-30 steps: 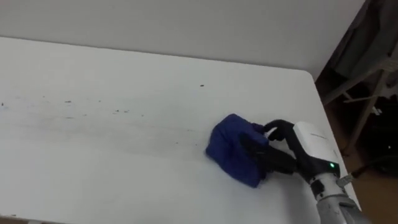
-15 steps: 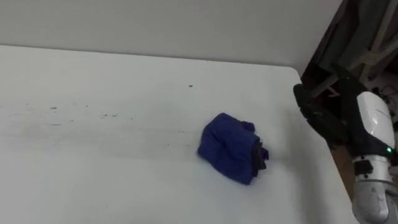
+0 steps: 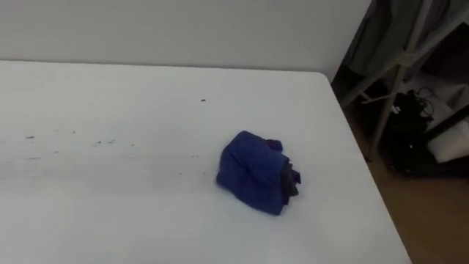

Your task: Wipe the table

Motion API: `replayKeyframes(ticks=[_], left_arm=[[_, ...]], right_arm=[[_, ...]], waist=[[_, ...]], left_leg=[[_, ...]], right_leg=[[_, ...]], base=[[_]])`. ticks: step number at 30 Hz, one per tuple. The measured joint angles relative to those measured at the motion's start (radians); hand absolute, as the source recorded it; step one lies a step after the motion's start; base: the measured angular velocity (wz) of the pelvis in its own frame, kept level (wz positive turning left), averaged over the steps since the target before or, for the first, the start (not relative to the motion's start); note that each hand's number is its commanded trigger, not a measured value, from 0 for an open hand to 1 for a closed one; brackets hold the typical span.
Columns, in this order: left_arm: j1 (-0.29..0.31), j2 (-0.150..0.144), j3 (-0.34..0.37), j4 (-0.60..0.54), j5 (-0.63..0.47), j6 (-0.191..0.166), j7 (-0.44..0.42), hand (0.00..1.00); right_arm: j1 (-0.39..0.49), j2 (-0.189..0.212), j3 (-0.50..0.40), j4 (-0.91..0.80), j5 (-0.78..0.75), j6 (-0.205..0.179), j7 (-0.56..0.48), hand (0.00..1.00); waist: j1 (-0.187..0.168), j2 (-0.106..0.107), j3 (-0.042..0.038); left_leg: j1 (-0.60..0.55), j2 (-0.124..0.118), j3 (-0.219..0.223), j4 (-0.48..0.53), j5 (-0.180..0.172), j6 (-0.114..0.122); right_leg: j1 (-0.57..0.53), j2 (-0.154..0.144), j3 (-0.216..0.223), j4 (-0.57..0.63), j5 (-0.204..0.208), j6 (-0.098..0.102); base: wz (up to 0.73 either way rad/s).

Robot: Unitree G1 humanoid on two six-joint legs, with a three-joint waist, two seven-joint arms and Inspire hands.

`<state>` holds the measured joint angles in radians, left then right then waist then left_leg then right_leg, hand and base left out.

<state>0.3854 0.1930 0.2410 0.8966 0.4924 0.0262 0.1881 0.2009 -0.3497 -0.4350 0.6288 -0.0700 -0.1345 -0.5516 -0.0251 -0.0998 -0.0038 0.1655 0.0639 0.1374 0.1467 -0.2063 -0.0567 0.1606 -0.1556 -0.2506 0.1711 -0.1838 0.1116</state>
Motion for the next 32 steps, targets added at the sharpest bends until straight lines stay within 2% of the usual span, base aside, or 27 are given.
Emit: replayKeyframes(ticks=[2,3,5,7,8,9,12,14,17,21,23,26,30,32], left_arm=[[0.000,-0.006,0.010,0.001,-0.001,0.015,0.003,0.00],[0.000,-0.006,0.013,0.003,-0.002,0.017,0.003,0.00],[0.009,-0.012,0.036,0.004,-0.006,0.020,0.007,0.00],[0.013,-0.014,0.035,0.004,-0.006,0.020,0.008,0.00],[0.010,-0.017,0.035,0.009,-0.007,0.020,0.008,0.00],[0.008,-0.018,0.035,0.014,-0.007,0.022,0.008,0.00],[0.004,-0.027,0.028,0.037,-0.007,0.054,-0.004,0.00],[-0.001,-0.029,0.004,0.047,0.003,0.070,-0.006,0.00],[-0.019,-0.029,-0.047,0.055,0.002,0.085,0.000,0.00],[-0.062,-0.042,-0.124,0.085,0.001,0.094,0.007,0.00],[-0.078,-0.055,-0.182,0.090,-0.002,0.097,0.008,0.00],[-0.094,-0.067,-0.227,0.080,0.005,0.099,0.024,0.00],[-0.087,-0.068,-0.245,0.064,0.015,0.108,0.026,0.00],[-0.081,-0.071,-0.247,0.065,0.022,0.115,0.026,0.00]], right_arm=[[0.040,0.001,-0.001,0.142,0.092,0.029,0.000,0.00],[0.047,0.001,-0.004,0.180,0.115,0.033,0.000,0.00],[0.065,0.004,-0.030,0.357,0.209,0.047,0.004,0.00],[0.079,0.011,-0.031,0.474,0.279,0.071,0.025,0.00],[0.090,0.023,-0.032,0.538,0.310,0.087,0.045,0.00],[0.099,0.033,-0.032,0.559,0.325,0.098,0.054,0.00],[0.140,0.094,-0.002,0.652,0.338,0.158,0.137,0.00],[0.165,0.126,0.117,0.660,0.285,0.219,0.212,0.00],[0.134,0.143,0.252,0.658,0.110,0.265,0.268,0.00],[0.037,0.150,0.329,0.618,-0.086,0.268,0.274,0.00],[-0.008,0.148,0.386,0.530,-0.173,0.266,0.273,0.00],[-0.063,0.153,0.474,0.450,-0.228,0.263,0.275,0.00],[-0.095,0.181,0.535,0.379,-0.167,0.236,0.302,0.00],[-0.090,0.213,0.556,0.380,-0.109,0.207,0.335,0.00]], waist=[[-0.009,-0.006,-0.0010],[-0.012,0.000,-0.0011],[-0.023,0.015,-0.0110],[-0.028,0.021,-0.0120],[-0.031,0.024,-0.0128],[-0.033,0.029,-0.0101],[-0.045,0.030,-0.0109],[-0.046,0.031,-0.0096],[-0.025,0.035,-0.0081],[0.004,0.054,-0.0061],[0.022,0.078,-0.0043],[0.056,0.096,0.0048],[0.064,0.091,0.0055],[0.061,0.084,0.0063]], left_leg=[[0.000,0.001,0.004,-0.001,0.000,0.000],[0.000,0.001,0.004,-0.002,0.000,0.000],[0.002,0.002,0.006,-0.006,-0.001,0.002],[0.003,0.003,0.006,-0.007,-0.002,0.002],[0.002,0.004,0.004,-0.012,-0.003,0.002],[0.001,0.004,0.002,-0.012,-0.003,0.002],[0.007,0.007,-0.003,-0.009,-0.005,0.002],[0.008,0.011,0.004,0.000,-0.010,0.000],[0.010,0.015,0.015,0.005,-0.012,-0.002],[0.011,0.015,0.015,0.006,-0.014,-0.005],[0.011,0.016,0.008,0.006,-0.012,-0.002],[0.001,0.016,-0.007,0.006,-0.010,0.000],[-0.023,0.013,-0.039,0.022,-0.009,0.001],[-0.029,0.012,-0.058,0.024,-0.009,0.002]], right_leg=[[-0.002,0.000,0.003,0.001,0.000,0.000],[-0.002,0.001,0.003,0.001,0.000,0.000],[0.000,0.002,0.003,0.000,0.000,0.000],[-0.002,0.002,0.004,0.001,0.000,0.000],[0.001,0.003,0.002,0.003,0.000,0.000],[0.000,0.003,0.002,0.005,0.000,0.000],[0.006,0.005,0.001,0.016,0.000,-0.001],[0.003,0.007,0.003,0.018,0.002,-0.006],[0.000,0.012,0.010,0.017,0.012,-0.011],[-0.002,0.016,0.009,0.013,0.023,-0.015],[-0.003,0.018,0.006,0.013,0.023,-0.015],[-0.006,0.020,-0.004,0.011,0.022,-0.015],[0.001,0.019,-0.037,-0.003,0.022,-0.015],[0.014,0.017,-0.061,-0.005,0.022,-0.014]], base=[[-0.04],[0.00],[0.00],[0.00],[0.00],[0.00],[0.01],[-0.13],[-0.17],[-0.07],[0.00],[0.09],[0.26],[0.33]])
